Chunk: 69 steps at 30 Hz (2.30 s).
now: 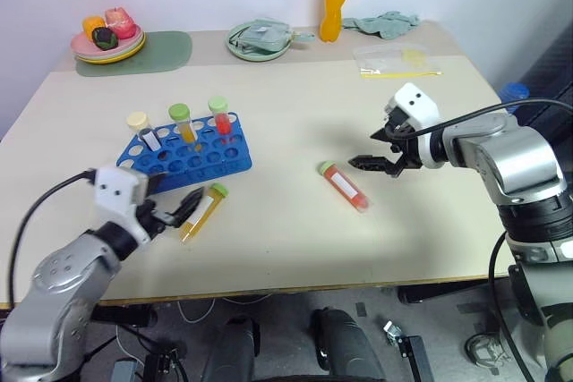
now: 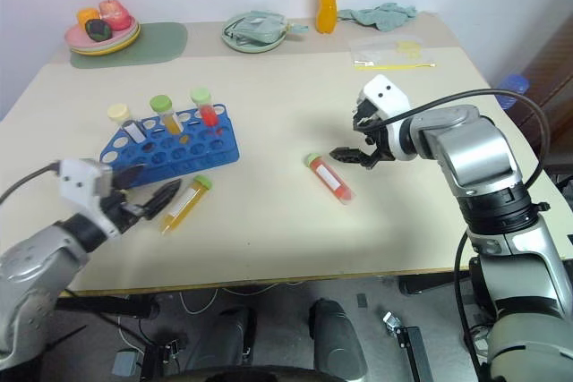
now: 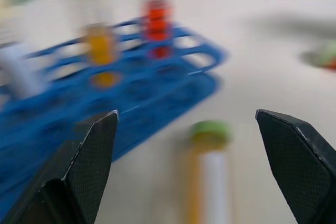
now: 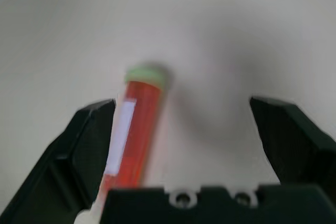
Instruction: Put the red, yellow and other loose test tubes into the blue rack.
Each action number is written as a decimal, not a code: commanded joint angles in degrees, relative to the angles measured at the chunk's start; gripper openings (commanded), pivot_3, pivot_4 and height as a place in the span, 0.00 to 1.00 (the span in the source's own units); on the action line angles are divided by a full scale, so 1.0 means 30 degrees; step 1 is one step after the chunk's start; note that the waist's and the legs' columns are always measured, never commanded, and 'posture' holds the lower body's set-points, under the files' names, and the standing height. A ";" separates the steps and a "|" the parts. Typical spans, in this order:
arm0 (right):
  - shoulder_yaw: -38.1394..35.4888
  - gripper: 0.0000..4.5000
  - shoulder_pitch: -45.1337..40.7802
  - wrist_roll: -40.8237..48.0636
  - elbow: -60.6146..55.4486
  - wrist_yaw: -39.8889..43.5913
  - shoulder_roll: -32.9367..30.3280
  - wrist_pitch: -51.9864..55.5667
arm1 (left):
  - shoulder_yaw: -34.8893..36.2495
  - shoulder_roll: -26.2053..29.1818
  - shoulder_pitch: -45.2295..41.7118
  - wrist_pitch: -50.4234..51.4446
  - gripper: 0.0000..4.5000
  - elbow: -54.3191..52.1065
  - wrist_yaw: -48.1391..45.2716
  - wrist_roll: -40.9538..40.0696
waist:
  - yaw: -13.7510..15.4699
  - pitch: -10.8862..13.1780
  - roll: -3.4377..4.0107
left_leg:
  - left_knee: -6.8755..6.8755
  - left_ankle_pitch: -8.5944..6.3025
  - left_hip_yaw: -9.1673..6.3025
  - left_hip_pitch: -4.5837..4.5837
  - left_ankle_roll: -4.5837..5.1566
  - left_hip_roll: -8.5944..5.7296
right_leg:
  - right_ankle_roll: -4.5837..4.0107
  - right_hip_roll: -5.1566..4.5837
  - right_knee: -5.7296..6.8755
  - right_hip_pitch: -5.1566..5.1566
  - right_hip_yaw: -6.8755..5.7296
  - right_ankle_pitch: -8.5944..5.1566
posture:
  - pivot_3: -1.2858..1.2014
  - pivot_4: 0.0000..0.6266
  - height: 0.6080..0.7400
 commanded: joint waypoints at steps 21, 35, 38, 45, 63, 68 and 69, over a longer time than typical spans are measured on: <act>0.4500 0.81 -0.6405 0.2959 0.7924 -0.5722 0.5156 0.7440 | -0.4800 -0.0408 0.1966 -0.2945 1.00 -0.1469 -0.1010 0.1733 | -0.0037 0.0011 0.0022 | 0.0001 -0.0005 -0.0003 -0.0030 0.0011 -0.0008 | 0.0004 -0.0006 0.0010 -0.0036 -0.0002 0.0002 | 0.52 0.24 1.00; 0.1646 0.16 -0.4612 0.5639 0.2140 -0.6139 0.3846 0.6684 | -0.4570 -0.0047 0.2055 -0.3344 1.00 -0.1046 -0.1027 0.1904 | -0.0083 0.0014 0.0027 | -0.0005 -0.0008 -0.0007 -0.0038 0.0016 -0.0003 | 0.0006 0.0006 0.0009 -0.0041 -0.0003 0.0000 | 0.52 0.24 1.00; -0.1372 0.16 -0.1845 0.5995 -0.2047 -0.5868 0.5303 0.0614 | -0.3421 -0.0051 0.2538 -0.3625 1.00 -0.0613 -0.0772 0.1886 | -0.0166 0.0008 0.0017 | -0.0007 -0.0014 -0.0011 -0.0035 0.0027 0.0006 | 0.0008 0.0020 0.0008 -0.0041 -0.0006 -0.0001 | 0.52 0.24 1.00; -0.1704 0.16 0.1535 0.2642 0.0814 -0.8115 1.3890 -1.3769 | -0.1337 -0.0324 0.2401 -0.4799 1.00 0.1031 0.0079 0.2335 | -0.0290 0.0023 0.0055 | -0.0011 -0.0018 0.0001 -0.0002 0.0035 0.0042 | 0.0006 0.0054 0.0051 -0.0050 0.0003 0.0001 | 0.52 0.24 1.00; -0.1070 0.16 -0.0792 -0.0619 1.3714 -0.9388 1.9442 -2.3109 | 0.0232 -0.0674 0.3046 -0.4983 1.00 0.0417 0.0827 0.2057 | -0.0164 0.0003 0.0023 | -0.0023 -0.0012 -0.0008 -0.0001 0.0021 0.0010 | 0.0002 0.0014 0.0041 -0.0047 0.0000 0.0004 | 0.52 0.24 1.00; -0.1125 0.16 -0.1595 -0.0562 1.5168 -0.9257 1.9920 -2.3954 | 0.0011 -0.0761 0.2909 -0.4866 1.00 0.0384 0.0822 0.2108 | -0.0184 0.0006 0.0027 | -0.0024 -0.0012 -0.0010 0.0000 0.0021 0.0013 | 0.0001 0.0020 0.0044 -0.0048 0.0000 0.0004 | 0.52 0.24 1.00; -0.1062 0.16 -0.1675 -0.0573 1.5304 -0.9142 2.0001 -2.4070 | 0.0011 -0.0757 0.2892 -0.4845 1.00 0.0379 0.0818 0.2088 | -0.0182 0.0006 0.0026 | -0.0024 -0.0012 -0.0011 -0.0001 0.0021 0.0013 | 0.0001 0.0018 0.0043 -0.0048 0.0000 0.0004 | 0.52 0.24 1.00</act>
